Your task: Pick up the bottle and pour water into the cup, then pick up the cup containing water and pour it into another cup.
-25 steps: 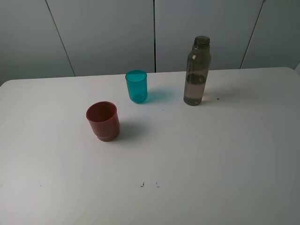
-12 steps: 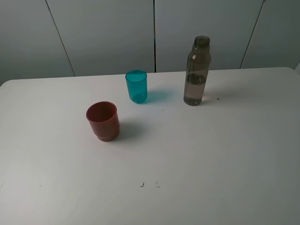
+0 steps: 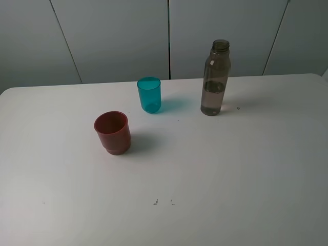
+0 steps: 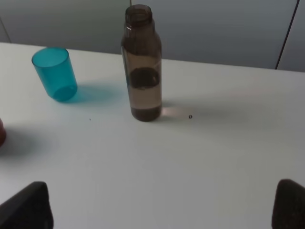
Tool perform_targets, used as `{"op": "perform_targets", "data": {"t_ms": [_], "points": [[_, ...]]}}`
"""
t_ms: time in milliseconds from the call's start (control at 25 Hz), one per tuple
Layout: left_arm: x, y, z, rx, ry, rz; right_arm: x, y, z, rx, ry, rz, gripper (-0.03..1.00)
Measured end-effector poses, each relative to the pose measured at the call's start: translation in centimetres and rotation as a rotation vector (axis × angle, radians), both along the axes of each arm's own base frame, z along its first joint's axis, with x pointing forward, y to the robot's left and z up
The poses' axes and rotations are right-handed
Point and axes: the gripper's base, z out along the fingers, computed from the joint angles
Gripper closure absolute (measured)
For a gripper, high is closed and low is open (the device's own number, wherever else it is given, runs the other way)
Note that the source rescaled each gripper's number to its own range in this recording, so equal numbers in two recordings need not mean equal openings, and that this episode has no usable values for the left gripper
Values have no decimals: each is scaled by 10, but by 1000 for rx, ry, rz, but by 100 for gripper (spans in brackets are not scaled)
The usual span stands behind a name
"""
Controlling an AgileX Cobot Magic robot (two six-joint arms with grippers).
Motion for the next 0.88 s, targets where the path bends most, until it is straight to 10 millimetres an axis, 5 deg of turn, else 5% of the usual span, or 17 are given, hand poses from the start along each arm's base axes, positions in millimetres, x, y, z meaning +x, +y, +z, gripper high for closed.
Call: {"op": "perform_targets", "data": {"t_ms": [240,400,600,880], "points": [[0,0,0,-2,0,1,71,0,-12,-1,172,33,-3],[0,0,0,-2,0,1,112,19,-29,-24,215,152,-3],[0,0,0,0,0,0,156,48,-70,-51,244,211,-3],[0,0,0,0,0,0,209,60,-144,-106,372,152,-3]]}}
